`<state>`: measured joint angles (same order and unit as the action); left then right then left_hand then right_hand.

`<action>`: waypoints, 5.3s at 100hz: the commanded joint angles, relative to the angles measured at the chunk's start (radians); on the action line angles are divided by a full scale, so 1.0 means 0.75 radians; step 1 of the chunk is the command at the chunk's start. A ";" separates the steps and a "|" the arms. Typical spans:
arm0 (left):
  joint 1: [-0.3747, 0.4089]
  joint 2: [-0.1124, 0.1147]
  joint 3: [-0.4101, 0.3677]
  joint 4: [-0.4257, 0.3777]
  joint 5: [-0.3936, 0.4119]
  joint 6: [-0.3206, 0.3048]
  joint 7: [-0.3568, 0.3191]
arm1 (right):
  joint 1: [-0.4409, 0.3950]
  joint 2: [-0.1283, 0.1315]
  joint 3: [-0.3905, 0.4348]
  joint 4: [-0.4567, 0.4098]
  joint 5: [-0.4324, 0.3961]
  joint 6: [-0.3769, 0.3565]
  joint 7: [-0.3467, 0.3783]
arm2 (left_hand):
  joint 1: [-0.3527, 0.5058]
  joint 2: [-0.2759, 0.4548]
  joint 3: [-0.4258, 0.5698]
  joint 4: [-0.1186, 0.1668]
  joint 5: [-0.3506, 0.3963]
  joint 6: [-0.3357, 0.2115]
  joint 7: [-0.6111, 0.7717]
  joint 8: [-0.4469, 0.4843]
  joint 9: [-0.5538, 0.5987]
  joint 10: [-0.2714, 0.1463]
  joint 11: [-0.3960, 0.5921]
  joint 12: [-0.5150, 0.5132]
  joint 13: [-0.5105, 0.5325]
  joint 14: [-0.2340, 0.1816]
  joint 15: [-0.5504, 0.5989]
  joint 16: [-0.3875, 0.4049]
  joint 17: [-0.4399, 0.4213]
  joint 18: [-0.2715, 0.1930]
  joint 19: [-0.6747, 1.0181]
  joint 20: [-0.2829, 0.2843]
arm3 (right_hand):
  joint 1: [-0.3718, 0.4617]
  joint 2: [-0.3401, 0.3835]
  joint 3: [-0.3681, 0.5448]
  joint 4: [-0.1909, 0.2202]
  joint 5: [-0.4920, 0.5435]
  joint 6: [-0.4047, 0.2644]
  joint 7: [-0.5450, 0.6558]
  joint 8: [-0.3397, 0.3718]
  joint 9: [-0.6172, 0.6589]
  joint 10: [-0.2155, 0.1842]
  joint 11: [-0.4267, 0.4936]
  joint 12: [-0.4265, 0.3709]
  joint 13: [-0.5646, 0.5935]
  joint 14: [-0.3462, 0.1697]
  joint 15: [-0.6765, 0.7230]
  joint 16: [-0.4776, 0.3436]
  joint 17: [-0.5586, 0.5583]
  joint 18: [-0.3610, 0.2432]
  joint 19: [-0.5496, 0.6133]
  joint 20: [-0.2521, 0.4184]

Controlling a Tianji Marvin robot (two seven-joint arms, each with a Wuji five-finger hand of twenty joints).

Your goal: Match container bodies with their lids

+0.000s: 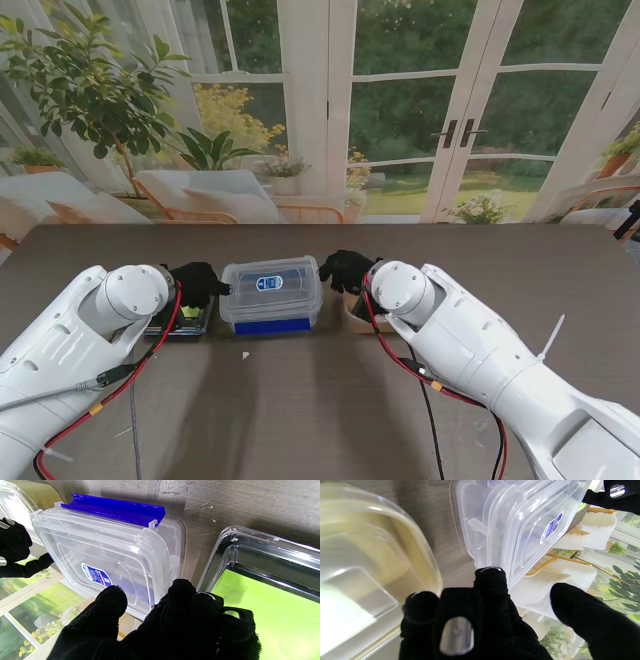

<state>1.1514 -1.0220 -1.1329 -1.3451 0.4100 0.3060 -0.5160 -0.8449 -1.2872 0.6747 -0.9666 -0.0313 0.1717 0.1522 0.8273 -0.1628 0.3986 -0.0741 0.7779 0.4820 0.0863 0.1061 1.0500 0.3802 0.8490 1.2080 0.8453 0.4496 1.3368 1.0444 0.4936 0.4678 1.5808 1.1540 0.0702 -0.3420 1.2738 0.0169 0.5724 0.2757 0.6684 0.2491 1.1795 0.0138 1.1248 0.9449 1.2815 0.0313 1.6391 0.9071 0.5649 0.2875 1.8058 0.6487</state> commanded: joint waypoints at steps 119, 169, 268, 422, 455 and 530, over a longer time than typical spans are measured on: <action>-0.004 -0.004 -0.015 -0.015 0.023 -0.025 -0.062 | -0.028 0.021 -0.004 -0.060 -0.098 0.007 0.013 | -0.041 0.060 -0.048 0.017 -0.025 -0.133 -0.024 -0.022 -0.012 0.015 0.007 0.010 -0.012 0.055 0.032 0.026 -0.044 -0.063 -0.069 0.015 | -0.023 -0.017 -0.001 -0.027 -0.108 -0.246 0.050 0.008 0.000 0.018 0.038 -0.007 0.041 -0.005 0.046 -0.010 0.697 0.041 0.086 0.024; 0.001 0.003 -0.035 -0.033 0.056 -0.044 -0.079 | -0.033 0.030 -0.011 -0.076 -0.124 0.001 0.014 | -0.038 0.062 -0.056 0.018 -0.023 -0.126 -0.023 -0.022 -0.012 0.013 0.001 0.006 -0.013 0.055 0.031 0.025 -0.046 -0.068 -0.071 0.015 | -0.025 -0.019 -0.006 -0.028 -0.091 -0.247 0.040 0.000 0.001 0.017 0.035 -0.009 0.041 -0.011 0.046 -0.009 0.696 0.040 0.083 0.024; -0.033 0.010 0.000 0.006 0.054 -0.037 -0.117 | -0.006 0.015 -0.037 -0.039 -0.153 0.016 -0.010 | -0.035 0.067 -0.066 0.019 -0.028 -0.107 -0.025 -0.022 -0.021 0.014 -0.012 -0.002 -0.020 0.055 0.017 0.021 -0.054 -0.067 -0.078 0.010 | -0.031 -0.020 -0.014 -0.030 -0.107 -0.222 0.047 0.003 0.004 0.017 0.031 -0.011 0.041 -0.007 0.049 -0.007 0.694 0.040 0.082 0.023; 0.011 0.037 -0.052 -0.075 0.134 0.013 -0.204 | 0.086 -0.045 -0.157 0.104 -0.100 -0.180 0.038 | -0.031 0.074 -0.088 0.019 -0.030 -0.083 -0.025 -0.023 -0.030 0.015 -0.026 -0.015 -0.032 0.055 0.000 0.019 -0.068 -0.074 -0.090 0.003 | -0.024 -0.025 -0.042 -0.039 -0.012 -0.412 -0.077 -0.049 0.005 0.017 0.013 -0.019 0.041 -0.009 0.032 -0.015 0.677 0.030 0.067 0.023; 0.038 0.044 -0.097 -0.127 0.174 0.014 -0.226 | 0.083 -0.054 -0.165 0.111 -0.086 -0.180 0.039 | -0.024 0.075 -0.092 0.020 -0.025 -0.089 -0.023 -0.022 -0.031 0.017 -0.036 -0.025 -0.035 0.058 -0.012 0.014 -0.069 -0.071 -0.093 0.000 | -0.026 -0.026 -0.043 -0.038 -0.024 -0.407 -0.070 -0.043 -0.001 0.016 0.011 -0.018 0.041 -0.008 0.028 -0.018 0.672 0.028 0.065 0.025; -0.186 -0.036 0.098 0.115 0.033 -0.252 0.037 | -0.183 0.082 0.074 -0.342 -0.181 -0.005 -0.036 | -0.016 0.052 -0.043 0.016 0.029 -0.176 -0.006 -0.014 -0.196 0.024 -0.777 -0.761 -0.406 0.046 -0.839 -0.404 -0.472 -0.193 -0.415 -0.322 | -0.024 -0.042 -0.111 -0.066 0.010 -0.381 -0.027 -0.023 -0.199 0.133 -0.358 -0.341 0.028 0.232 -0.476 -0.279 0.349 0.136 -0.177 0.080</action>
<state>1.0310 -1.0277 -1.0647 -1.2750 0.4515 0.1253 -0.4755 -0.9528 -1.2349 0.7330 -1.2081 -0.1578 0.1653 0.1142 0.8226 -0.1411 0.3514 -0.0741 0.7795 0.3643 0.0753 0.0887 0.9265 0.3909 0.2979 0.6766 0.5857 0.4890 0.7599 0.7704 0.1916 0.3906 1.2917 0.9425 0.0705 -0.3595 1.2029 -0.0100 0.5525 -0.0114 0.6261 0.2249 1.0578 0.0922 0.9031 0.7387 1.2814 0.1717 1.3477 0.7349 0.5649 0.3444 1.7058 0.6748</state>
